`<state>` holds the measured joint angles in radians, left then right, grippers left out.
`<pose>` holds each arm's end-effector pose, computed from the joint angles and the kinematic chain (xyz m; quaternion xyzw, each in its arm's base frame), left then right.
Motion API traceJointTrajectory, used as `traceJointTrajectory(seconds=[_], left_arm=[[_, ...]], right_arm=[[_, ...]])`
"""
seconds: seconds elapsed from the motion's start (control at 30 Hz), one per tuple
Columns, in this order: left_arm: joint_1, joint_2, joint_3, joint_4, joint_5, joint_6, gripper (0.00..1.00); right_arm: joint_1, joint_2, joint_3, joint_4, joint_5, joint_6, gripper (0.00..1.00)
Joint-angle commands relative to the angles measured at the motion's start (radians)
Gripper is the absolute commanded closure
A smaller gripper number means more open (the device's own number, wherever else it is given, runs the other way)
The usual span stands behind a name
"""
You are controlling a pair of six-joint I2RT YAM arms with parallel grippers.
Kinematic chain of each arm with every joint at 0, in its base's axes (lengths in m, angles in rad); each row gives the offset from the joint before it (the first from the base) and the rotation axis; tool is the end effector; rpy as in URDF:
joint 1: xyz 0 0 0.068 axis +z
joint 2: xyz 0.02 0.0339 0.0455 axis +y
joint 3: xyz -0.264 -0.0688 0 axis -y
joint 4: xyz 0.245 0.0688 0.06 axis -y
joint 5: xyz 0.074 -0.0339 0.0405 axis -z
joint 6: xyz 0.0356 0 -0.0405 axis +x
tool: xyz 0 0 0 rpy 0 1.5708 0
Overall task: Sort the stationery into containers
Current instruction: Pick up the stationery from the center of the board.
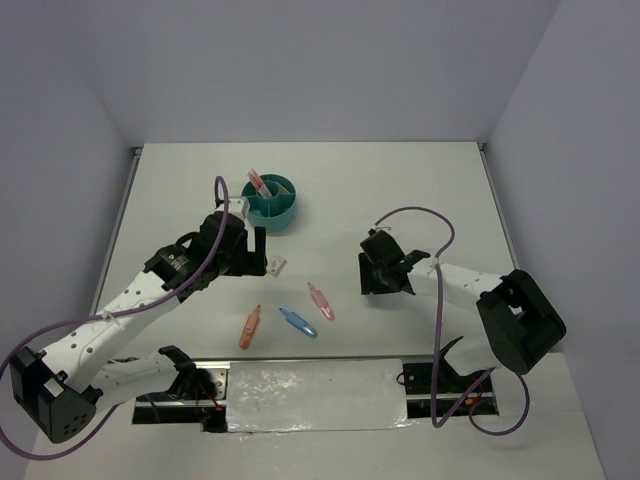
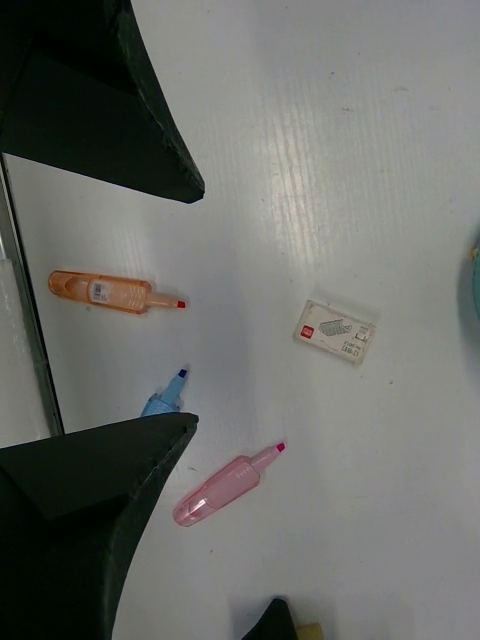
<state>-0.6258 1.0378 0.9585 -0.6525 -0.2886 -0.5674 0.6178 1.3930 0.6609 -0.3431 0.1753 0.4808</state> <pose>0.1804 -0.1179 0.3090 -0.0322 0.9051 -0.1178 0.4072 0.2053 0.1383 0.1583 -0.0447 0.9649 0.0552 0.2527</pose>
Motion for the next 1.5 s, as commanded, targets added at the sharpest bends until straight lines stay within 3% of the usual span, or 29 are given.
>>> traceJointTrajectory(seconds=[0.0,0.13,0.47,0.7,0.73,0.9,1.07,1.2,1.47], left_arm=[[0.003,-0.015,-0.003,0.017,0.025,0.031,0.01],[0.003,-0.015,-0.004,0.025,0.034,0.031,0.01],[0.003,-0.009,-0.018,0.071,0.106,0.006,0.01],[0.001,-0.021,0.002,0.247,0.360,-0.025,0.01],[0.003,-0.027,-0.001,0.307,0.406,-0.022,0.01],[0.001,-0.085,-0.064,0.510,0.768,-0.026,0.01],[0.000,-0.142,-0.121,0.635,0.874,-0.080,0.03],[-0.002,-0.147,-0.136,0.688,0.937,-0.117,0.10],[-0.046,-0.127,-0.150,0.734,0.980,-0.131,0.24]], right_arm=[[-0.009,0.018,0.014,0.036,-0.011,-0.011,0.43],[-0.015,0.015,0.017,0.044,-0.010,-0.018,0.45],[-0.012,-0.034,0.011,0.053,0.000,-0.005,0.78],[0.134,-0.209,-0.024,0.289,-0.201,-0.082,0.96],[0.141,-0.235,-0.052,0.320,-0.285,-0.084,0.99],[0.140,-0.432,-0.178,0.707,-0.707,-0.035,1.00],[0.140,-0.535,-0.231,0.886,-0.925,0.028,1.00],[0.142,-0.560,-0.251,1.055,-1.008,0.079,1.00],[0.143,-0.557,-0.198,1.038,-1.002,0.071,1.00]])
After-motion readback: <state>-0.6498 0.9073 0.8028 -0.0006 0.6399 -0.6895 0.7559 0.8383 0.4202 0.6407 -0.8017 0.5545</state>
